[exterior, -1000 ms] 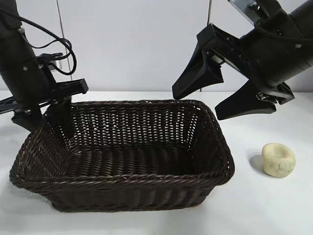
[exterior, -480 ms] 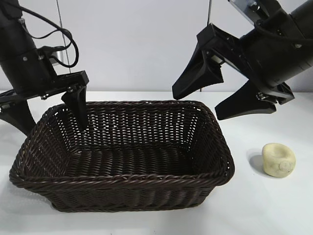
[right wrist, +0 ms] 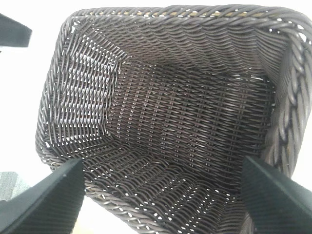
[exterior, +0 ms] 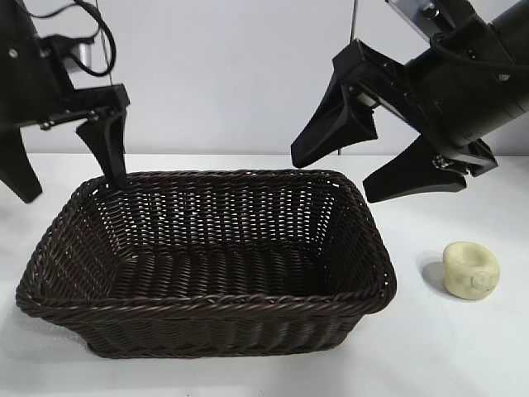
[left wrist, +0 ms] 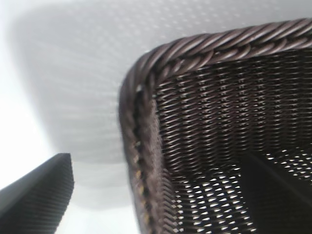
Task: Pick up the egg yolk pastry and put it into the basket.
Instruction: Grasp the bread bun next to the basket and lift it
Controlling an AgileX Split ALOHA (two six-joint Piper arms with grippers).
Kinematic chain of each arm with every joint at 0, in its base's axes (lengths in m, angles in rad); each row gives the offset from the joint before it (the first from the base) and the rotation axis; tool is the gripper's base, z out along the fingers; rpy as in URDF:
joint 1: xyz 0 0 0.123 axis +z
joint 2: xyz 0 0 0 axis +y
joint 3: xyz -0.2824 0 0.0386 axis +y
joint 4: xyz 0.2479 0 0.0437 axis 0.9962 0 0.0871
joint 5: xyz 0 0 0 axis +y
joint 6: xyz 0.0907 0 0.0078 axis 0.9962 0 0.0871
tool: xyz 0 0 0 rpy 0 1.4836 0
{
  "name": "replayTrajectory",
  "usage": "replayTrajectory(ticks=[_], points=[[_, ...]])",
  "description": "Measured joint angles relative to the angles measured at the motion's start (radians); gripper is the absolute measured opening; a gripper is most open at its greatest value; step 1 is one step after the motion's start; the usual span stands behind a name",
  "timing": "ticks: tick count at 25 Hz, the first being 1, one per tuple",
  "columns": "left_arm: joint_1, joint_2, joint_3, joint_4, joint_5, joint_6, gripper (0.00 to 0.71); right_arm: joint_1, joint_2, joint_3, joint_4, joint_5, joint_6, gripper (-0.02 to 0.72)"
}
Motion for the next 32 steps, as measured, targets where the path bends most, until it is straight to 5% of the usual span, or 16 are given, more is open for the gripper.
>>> replayTrajectory(ticks=[8, 18, 25, 32], points=[[0.032, -0.052, -0.001, 0.147, 0.005, -0.041, 0.667, 0.000, 0.000, 0.000, -0.001, 0.000, 0.000, 0.624], [0.233, -0.052, -0.001, 0.172, 0.016, -0.037, 0.666, 0.000, 0.000, 0.000, -0.001, 0.000, 0.000, 0.624], [0.243, -0.103, -0.001, 0.179, 0.080, -0.009, 0.666, 0.000, 0.000, 0.000, -0.001, 0.000, 0.000, 0.624], [0.243, -0.308, 0.089, 0.198, 0.096, 0.019, 0.666, 0.000, 0.000, 0.000, -0.002, -0.001, 0.000, 0.624]])
